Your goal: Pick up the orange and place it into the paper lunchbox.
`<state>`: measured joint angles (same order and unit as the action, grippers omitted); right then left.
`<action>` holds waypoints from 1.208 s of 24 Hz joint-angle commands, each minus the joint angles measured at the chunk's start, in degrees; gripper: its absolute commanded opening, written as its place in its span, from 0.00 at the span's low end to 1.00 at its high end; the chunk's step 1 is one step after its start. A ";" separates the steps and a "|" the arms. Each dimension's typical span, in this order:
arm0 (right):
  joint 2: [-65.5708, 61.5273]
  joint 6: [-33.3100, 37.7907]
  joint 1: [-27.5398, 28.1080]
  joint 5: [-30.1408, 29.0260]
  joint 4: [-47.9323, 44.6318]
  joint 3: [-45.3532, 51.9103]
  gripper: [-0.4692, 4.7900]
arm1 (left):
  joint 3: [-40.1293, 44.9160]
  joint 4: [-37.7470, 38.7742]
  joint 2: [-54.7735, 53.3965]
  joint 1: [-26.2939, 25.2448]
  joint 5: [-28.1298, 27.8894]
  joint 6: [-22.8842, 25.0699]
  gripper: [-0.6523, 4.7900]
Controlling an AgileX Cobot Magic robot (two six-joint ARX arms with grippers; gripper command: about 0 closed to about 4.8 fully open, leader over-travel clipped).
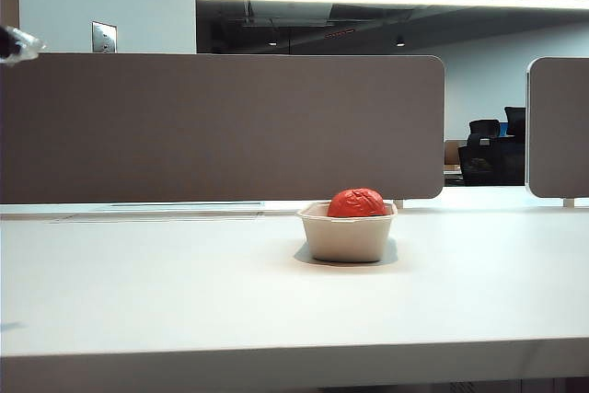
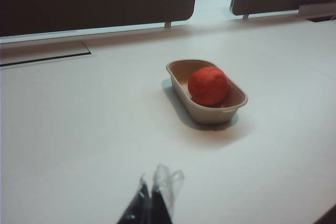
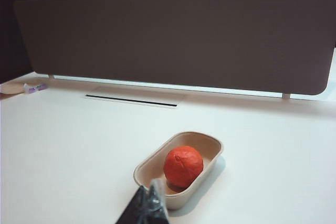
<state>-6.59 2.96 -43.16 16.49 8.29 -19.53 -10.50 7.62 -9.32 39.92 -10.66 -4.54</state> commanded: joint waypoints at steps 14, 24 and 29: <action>0.48 0.02 -0.04 -0.09 -0.76 -0.22 0.08 | 0.61 0.90 4.37 -31.95 8.85 4.44 0.11; 0.48 0.02 -0.11 -0.07 -0.79 -0.22 0.08 | 8.48 -5.11 7.89 -37.18 15.85 4.61 0.11; 0.48 0.02 -0.11 -0.07 -0.79 -0.22 0.08 | 10.32 -4.31 9.14 -37.18 13.09 4.81 0.11</action>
<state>-6.07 2.96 -43.18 16.49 8.47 -19.51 -0.30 3.81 -0.34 2.90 4.43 0.10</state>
